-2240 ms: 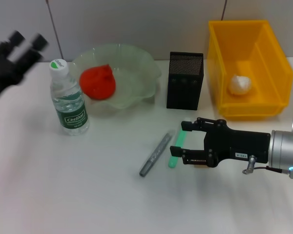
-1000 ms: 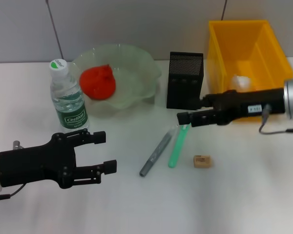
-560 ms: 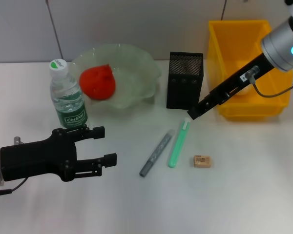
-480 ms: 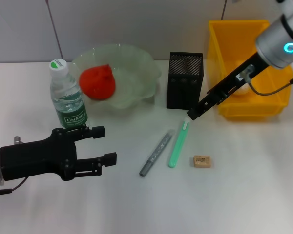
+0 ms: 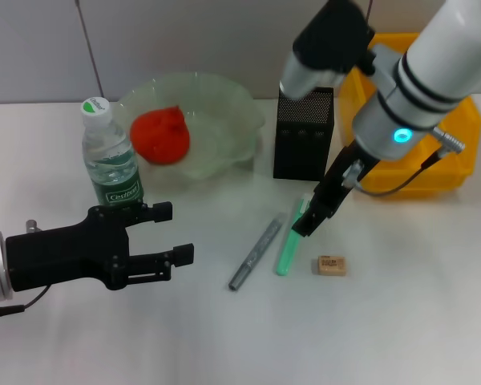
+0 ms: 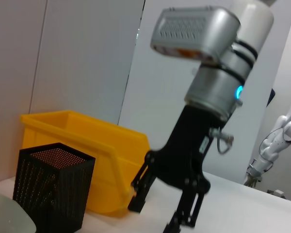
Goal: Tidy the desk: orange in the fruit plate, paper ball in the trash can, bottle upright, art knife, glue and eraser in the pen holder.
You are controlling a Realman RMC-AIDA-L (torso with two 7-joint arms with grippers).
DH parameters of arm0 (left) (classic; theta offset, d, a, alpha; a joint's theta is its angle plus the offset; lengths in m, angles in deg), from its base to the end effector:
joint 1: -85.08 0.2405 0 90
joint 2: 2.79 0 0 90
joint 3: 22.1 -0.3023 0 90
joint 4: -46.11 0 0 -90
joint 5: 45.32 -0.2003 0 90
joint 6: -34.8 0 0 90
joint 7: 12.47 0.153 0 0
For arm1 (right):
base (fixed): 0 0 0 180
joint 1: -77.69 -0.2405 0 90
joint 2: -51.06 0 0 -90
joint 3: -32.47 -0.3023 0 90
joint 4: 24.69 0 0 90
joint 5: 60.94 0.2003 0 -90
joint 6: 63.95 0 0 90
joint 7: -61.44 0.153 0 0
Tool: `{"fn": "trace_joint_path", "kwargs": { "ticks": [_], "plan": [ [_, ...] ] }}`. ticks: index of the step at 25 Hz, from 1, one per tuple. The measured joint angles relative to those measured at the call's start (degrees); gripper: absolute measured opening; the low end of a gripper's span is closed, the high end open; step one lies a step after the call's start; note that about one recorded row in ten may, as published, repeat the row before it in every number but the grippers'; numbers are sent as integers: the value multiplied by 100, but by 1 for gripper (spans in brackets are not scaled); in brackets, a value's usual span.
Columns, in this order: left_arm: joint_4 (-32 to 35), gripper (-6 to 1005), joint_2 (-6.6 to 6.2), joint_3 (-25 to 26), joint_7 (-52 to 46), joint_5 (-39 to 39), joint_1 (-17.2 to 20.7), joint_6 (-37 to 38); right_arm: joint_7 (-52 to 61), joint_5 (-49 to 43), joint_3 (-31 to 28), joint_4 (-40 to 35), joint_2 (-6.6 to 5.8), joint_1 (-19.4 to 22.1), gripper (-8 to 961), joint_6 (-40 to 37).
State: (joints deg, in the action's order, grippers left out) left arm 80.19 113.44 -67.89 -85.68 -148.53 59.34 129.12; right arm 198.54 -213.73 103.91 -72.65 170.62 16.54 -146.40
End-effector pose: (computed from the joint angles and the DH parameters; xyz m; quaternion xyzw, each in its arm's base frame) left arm -0.2964 0.3191 -0.0182 -0.9296 -0.1861 -0.2973 0.1135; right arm 0.1405 0.4450 -0.0677 -0.9420 0.2258 -0.2095 0.1333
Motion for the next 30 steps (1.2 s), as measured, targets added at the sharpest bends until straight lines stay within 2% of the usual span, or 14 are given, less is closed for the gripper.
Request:
{"fn": "trace_joint_path", "kwargs": {
  "ticks": [1,8,12,17,30],
  "plan": [
    [0,819,3,0,1,-3,-6,-7,-228,162,218,77,3,100,785,259],
    [-5,818,13,-8,-20,-27,-59,-49,-161,222,295,195,-12,108,784,470],
    [-7,817,13,-6,-28,-30,-75,-72,447,188,295,427,-20,-72,784,475],
    [-7,817,14,0,-35,-31,-79,-113,1427,66,297,1317,-24,-544,784,597],
    [36,814,60,-10,26,-33,-80,-126,1769,56,319,1779,7,-628,785,1157]
  ]
}}
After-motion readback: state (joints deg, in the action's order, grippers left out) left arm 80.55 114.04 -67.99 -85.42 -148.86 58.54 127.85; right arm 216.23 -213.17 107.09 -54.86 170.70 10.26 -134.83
